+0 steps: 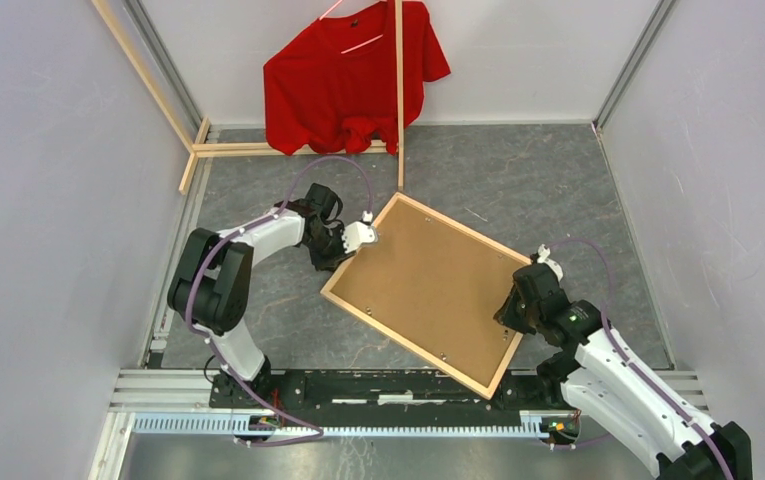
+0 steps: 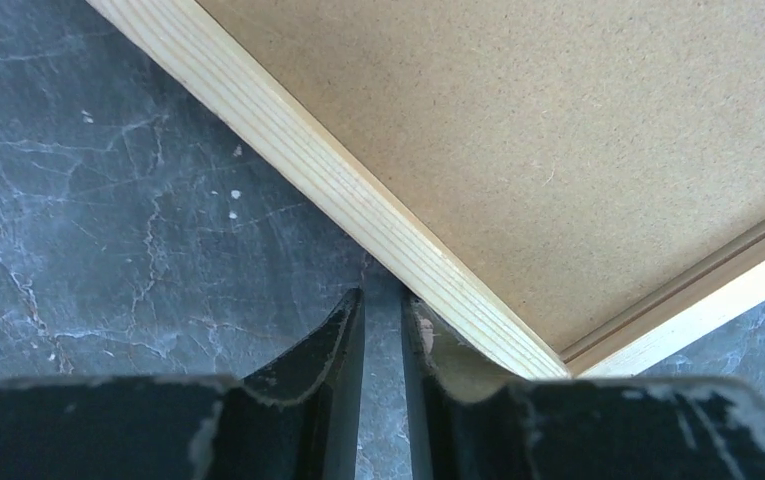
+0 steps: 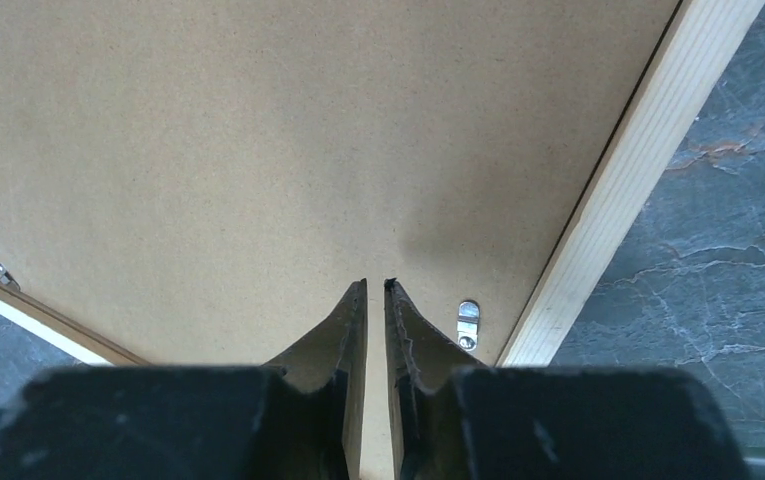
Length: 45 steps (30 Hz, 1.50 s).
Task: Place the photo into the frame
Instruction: Adjust the photo frame at the center of the board.
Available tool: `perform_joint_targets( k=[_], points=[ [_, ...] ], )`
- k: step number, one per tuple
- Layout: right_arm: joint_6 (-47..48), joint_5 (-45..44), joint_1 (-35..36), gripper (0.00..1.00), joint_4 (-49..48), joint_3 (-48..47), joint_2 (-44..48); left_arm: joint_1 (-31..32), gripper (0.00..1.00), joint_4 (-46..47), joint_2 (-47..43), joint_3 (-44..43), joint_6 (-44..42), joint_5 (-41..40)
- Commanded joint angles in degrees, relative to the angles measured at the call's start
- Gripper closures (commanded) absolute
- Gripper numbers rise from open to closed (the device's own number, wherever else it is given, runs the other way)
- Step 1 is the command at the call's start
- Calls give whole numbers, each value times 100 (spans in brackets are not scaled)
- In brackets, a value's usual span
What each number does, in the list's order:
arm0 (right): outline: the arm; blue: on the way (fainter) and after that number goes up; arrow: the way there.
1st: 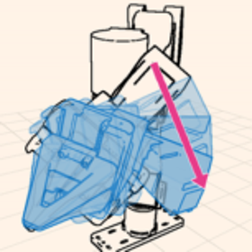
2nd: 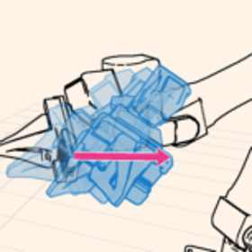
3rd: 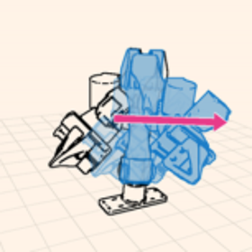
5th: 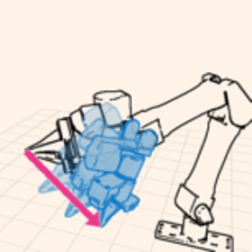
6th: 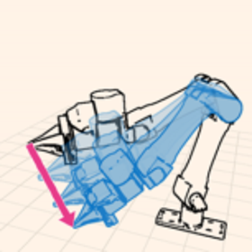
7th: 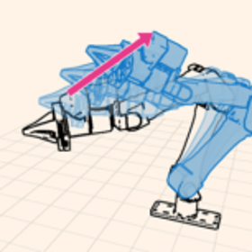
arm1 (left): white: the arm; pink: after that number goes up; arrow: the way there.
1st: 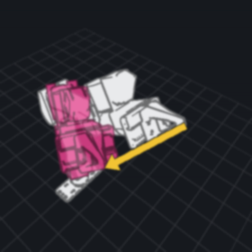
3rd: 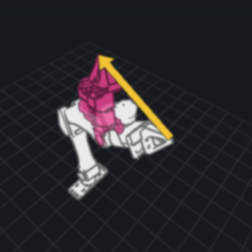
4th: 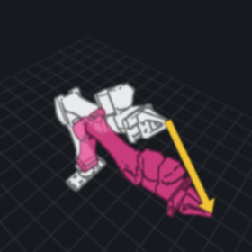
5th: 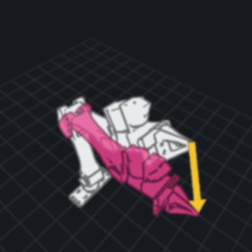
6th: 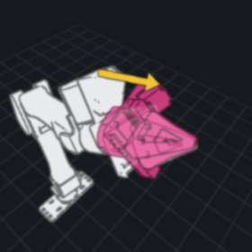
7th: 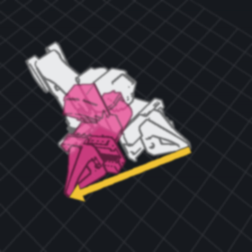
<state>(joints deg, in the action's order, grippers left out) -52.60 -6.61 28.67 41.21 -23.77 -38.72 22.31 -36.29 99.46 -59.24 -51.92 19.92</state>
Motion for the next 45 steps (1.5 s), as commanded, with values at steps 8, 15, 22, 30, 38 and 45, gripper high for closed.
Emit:
perform_joint_targets(
  k=[8,15,22,30,38,45],
  points=[
    [447,-211,9,54,-474,-297,-275,619,77,-2281,-162,636,-310,750],
    [1067,-337,-31,42,-1639,-1161,-2089,538,81,-2721,-452,750,-494,431],
    [1467,-91,-97,43,-2187,-2338,-3914,-652,73,-2641,-847,361,-651,577],
    [1583,619,-171,47,-2460,-2853,-5022,-1372,62,-1533,-757,131,87,870],
    [1669,647,-299,48,-2574,-3255,-5499,-1431,56,-1069,-547,325,279,1005],
    [1941,950,-315,50,-2453,-4207,-6318,-1422,55,-882,-264,418,418,1533]
  ],
)
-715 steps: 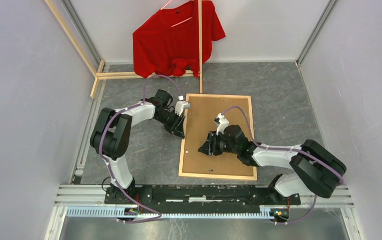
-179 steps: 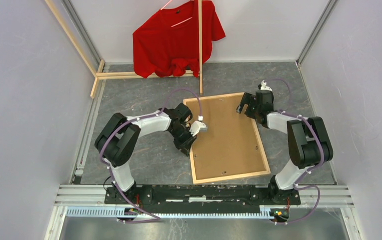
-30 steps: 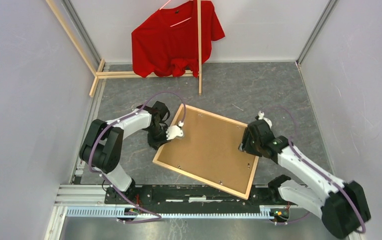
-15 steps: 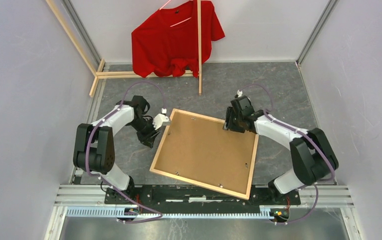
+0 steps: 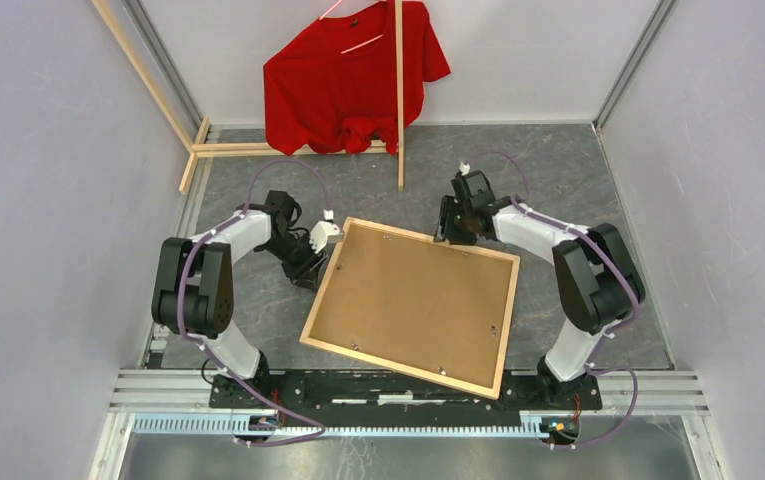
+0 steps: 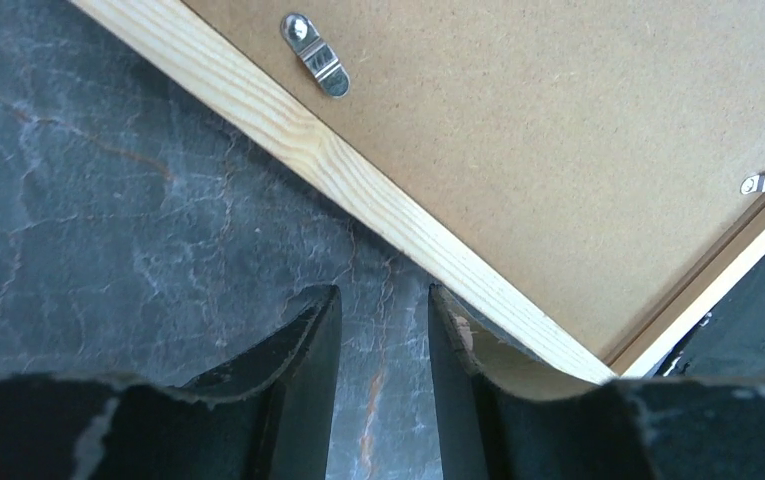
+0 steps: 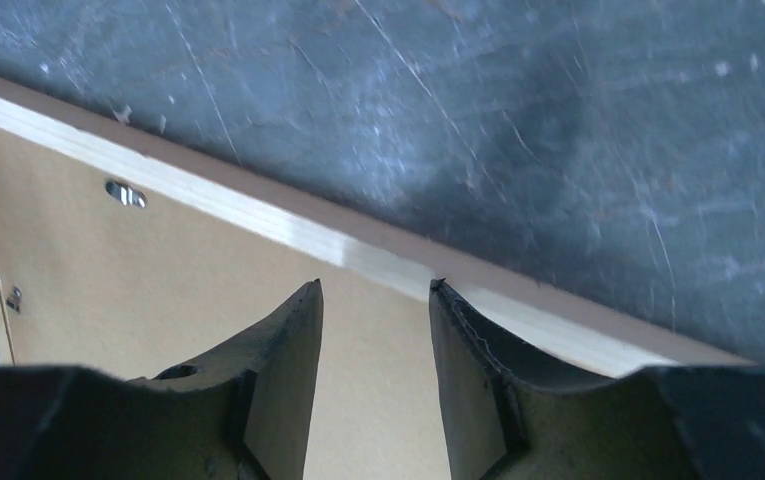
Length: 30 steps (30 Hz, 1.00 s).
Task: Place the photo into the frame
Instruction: Adjust the photo frame at the center of the board.
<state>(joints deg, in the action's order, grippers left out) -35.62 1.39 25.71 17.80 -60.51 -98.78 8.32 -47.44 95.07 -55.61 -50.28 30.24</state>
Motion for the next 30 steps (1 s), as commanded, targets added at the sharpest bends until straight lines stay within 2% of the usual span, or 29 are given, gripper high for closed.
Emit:
perform_joint_targets(
  k=[1,11,15,18,20,22,25,30],
  points=[
    [277,159,-14,50,-83,-682,-428,-23,55,233,205,70,238,527],
    [519,342,-22,53,72,-1763,-1286,53,55,-57,234,215,-60,968],
    [632,313,-19,52,119,-1908,-1158,25,58,204,242,143,159,496],
    [828,-91,-75,44,443,-1861,-696,-176,59,258,324,-97,334,165],
    [861,-381,-144,39,609,-1492,-222,-327,60,324,344,-286,482,-73],
    [789,-784,-234,28,726,-847,412,-460,59,338,334,-473,550,-172],
    [719,-1117,-457,20,875,289,1460,-565,58,307,250,-602,547,-177],
    [719,-1464,-839,20,1128,1724,2842,-564,57,267,230,-621,578,-35]
  ],
)
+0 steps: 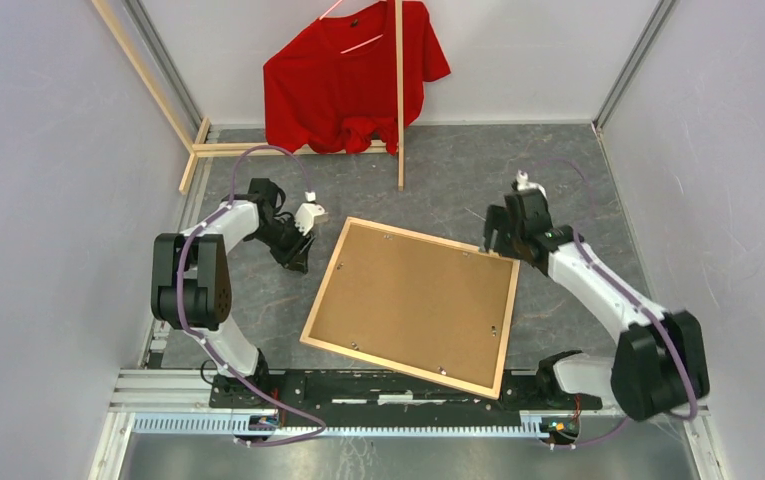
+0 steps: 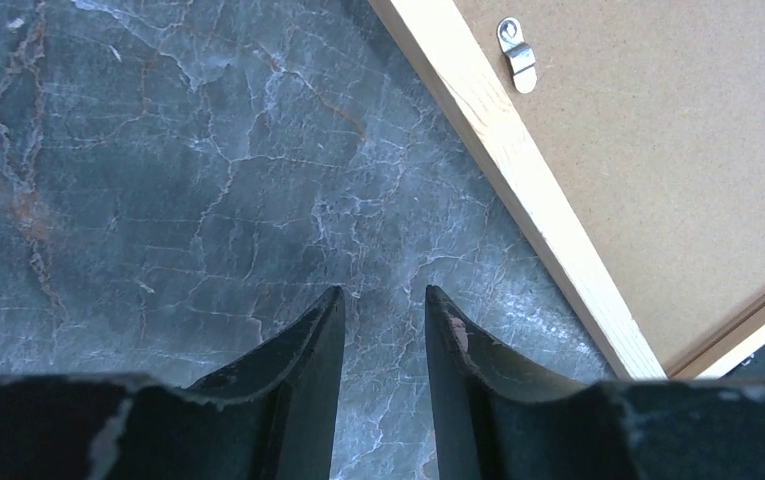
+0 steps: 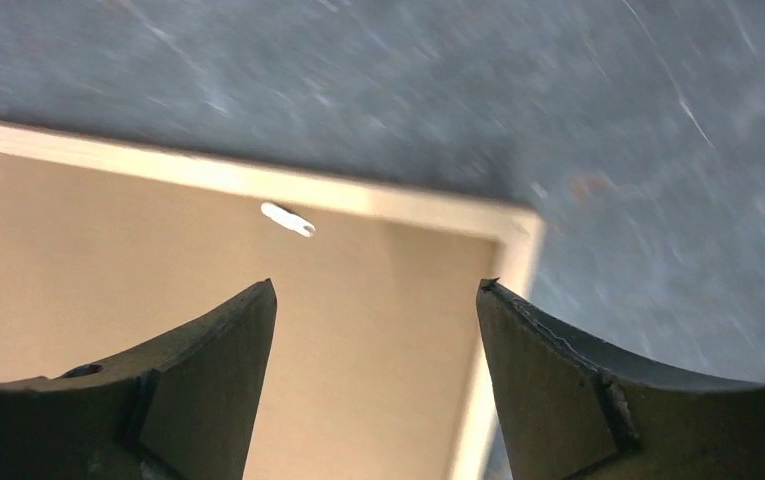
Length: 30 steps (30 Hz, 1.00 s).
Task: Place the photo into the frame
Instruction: Adjust the photo frame at the center of the board.
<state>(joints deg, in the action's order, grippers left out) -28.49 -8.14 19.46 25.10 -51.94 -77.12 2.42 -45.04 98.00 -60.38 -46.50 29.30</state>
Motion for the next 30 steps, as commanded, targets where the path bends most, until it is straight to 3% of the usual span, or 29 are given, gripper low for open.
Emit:
perform_joint_targets(
  k=[1,9,14,19,30],
  points=[
    [-3,-522,-289,20,426,1094,911,29,57,-6,-55,-148,210,96],
    [-73,-256,-516,32,222,2087,1437,56,53,-221,-96,-54,82,453],
    [-175,119,-561,48,-509,2451,1252,145,49,-218,-35,113,1,435],
    [-205,279,-584,69,-858,2184,720,146,49,-207,-8,161,11,386],
    [349,-98,-633,68,-622,244,-737,409,49,20,65,433,163,509]
  ],
)
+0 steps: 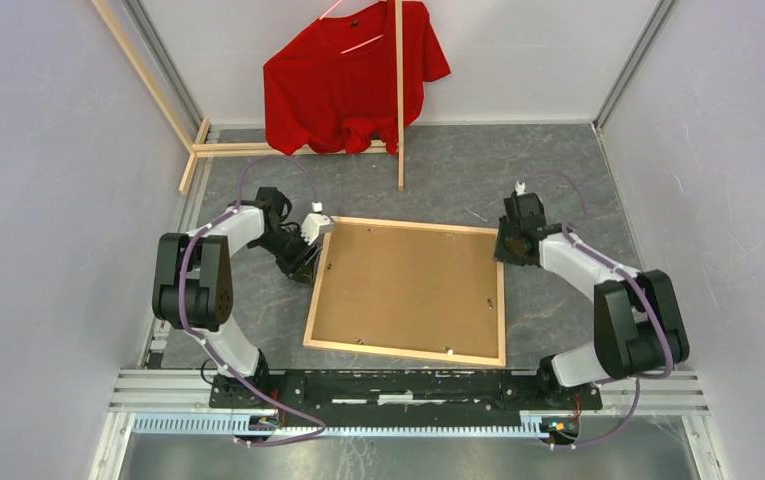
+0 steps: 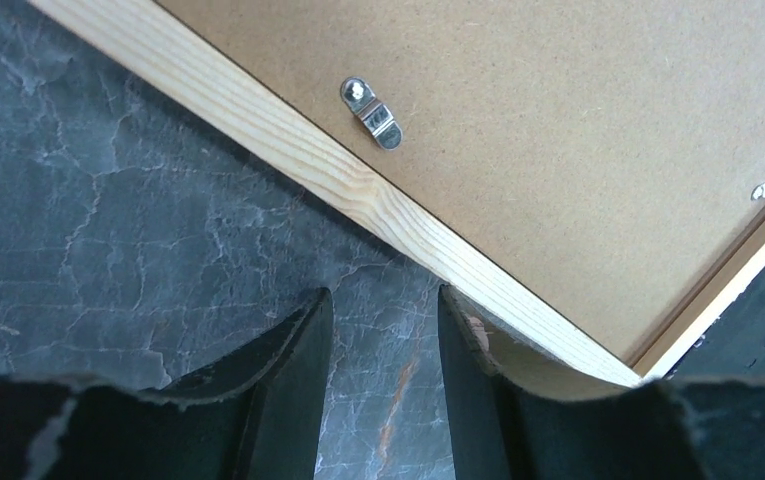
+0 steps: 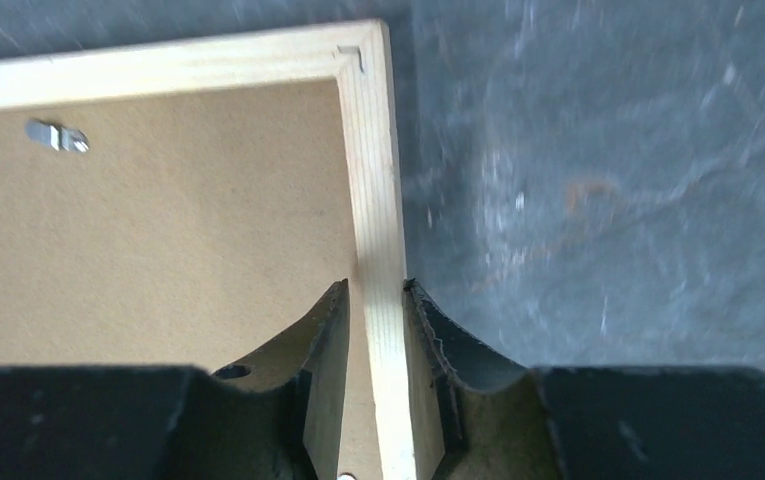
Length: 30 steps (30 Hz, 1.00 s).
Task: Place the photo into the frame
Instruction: Adjust the photo frame at the center of the board, then install the photo frame at the center of the board.
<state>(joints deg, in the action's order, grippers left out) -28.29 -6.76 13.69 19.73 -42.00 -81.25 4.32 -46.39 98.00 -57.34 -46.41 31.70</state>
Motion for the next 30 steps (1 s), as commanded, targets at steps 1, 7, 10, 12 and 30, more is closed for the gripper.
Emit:
perform_joint_targets(
  k=[1,7,10,12,30],
  points=[
    [387,-252,-73,67,-54,-859,-434,311,49,221,76,168,207,274],
    [482,-201,-153,48,32,-1289,-770,896,50,462,152,246,528,328],
    [547,-360,-152,21,76,-1364,-561,856,51,403,59,171,510,144],
    [581,-398,-154,2,-8,-1335,-314,706,51,275,-8,70,405,75],
    [-1043,1339,1631,30,-3033,-135,15,195,56,-406,705,-602,703,1845]
  ],
)
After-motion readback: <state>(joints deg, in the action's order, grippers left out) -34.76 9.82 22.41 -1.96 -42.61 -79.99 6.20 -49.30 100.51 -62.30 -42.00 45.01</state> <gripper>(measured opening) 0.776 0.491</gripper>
